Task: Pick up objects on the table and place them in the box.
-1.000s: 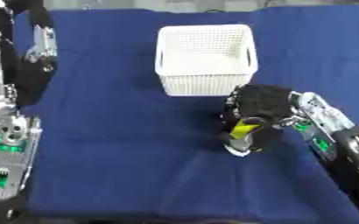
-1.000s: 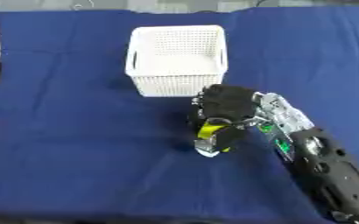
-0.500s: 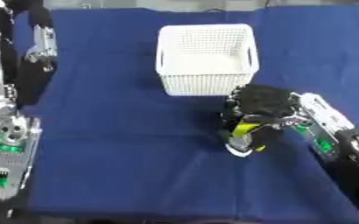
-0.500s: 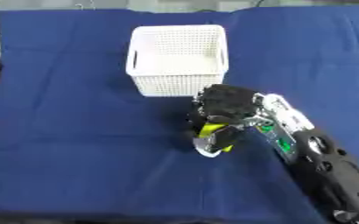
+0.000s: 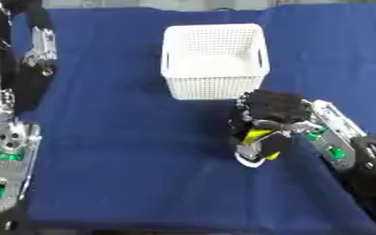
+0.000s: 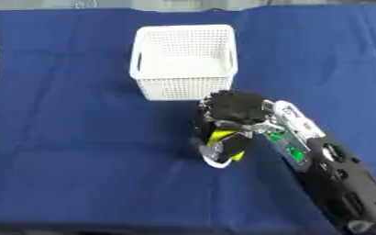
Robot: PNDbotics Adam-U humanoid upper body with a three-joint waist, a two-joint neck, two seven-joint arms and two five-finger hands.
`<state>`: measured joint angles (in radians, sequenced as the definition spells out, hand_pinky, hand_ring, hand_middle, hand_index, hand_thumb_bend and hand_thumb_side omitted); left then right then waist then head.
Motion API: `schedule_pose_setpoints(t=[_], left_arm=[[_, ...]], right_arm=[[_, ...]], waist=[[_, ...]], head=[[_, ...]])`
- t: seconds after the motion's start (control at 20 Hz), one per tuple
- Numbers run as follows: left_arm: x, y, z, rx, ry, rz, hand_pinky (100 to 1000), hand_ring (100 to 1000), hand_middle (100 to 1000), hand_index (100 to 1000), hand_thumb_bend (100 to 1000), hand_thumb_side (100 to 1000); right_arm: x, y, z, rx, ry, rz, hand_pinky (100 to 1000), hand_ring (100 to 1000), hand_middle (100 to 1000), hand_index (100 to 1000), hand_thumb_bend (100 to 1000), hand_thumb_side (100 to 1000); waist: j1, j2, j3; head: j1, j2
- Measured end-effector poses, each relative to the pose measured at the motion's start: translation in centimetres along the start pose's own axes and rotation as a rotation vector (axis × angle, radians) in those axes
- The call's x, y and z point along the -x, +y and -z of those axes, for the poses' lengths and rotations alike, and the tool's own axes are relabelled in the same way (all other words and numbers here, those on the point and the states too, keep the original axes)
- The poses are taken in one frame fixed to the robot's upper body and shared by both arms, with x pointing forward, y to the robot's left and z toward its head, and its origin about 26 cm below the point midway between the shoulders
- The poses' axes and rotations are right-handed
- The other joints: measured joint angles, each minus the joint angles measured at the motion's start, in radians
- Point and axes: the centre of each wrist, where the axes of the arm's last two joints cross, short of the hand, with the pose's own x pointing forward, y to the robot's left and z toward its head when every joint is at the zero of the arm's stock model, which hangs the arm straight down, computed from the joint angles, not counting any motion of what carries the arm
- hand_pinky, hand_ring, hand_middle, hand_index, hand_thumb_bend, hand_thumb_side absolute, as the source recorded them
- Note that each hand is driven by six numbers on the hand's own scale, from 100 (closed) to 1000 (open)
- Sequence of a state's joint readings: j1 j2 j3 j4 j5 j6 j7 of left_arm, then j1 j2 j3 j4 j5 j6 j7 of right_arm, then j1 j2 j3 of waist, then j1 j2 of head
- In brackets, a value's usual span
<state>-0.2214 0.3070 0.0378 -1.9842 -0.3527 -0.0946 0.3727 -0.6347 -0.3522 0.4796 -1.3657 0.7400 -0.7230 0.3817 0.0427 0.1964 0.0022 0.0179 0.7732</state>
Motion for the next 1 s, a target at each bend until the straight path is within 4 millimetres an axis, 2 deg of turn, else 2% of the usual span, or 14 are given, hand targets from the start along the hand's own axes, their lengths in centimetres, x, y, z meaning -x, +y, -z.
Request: schedule_pose_setpoints(t=[0.6,0.9,0.95,1.0], left_arm=[[0.0,0.0,0.0,0.0,0.0,0.0,901,751,768,819,100,702],[0.0,0.0,0.0,0.0,0.0,0.0,901,751,768,819,100,702],[0.0,0.0,0.0,0.0,0.0,0.0,901,751,768,819,100,707],[0.0,0.0,0.0,0.0,0.0,0.0,901,752,768,819,100,702]], right_arm=[[-0.1,0.2,-0.7,0.071,0.017,0.126,100,100,100,100,100,664],[-0.3,-0.5,-0.8,0.111,0.003,0.142,100,100,100,100,100,652],[-0.4,-0.7,-0.8,0.12,-0.003,0.143,100,100,100,100,100,761],[-0.5,-0.8,-0.8,0.131,-0.01,0.145,100,100,100,100,100,647]], waist=[[0.003,0.002,-0.001],[0.004,0.003,-0.002],[0.004,0.003,-0.002],[0.004,0.003,-0.002]], head=[[0.0,0.0],[0.0,0.0],[0.0,0.0],[0.0,0.0]])
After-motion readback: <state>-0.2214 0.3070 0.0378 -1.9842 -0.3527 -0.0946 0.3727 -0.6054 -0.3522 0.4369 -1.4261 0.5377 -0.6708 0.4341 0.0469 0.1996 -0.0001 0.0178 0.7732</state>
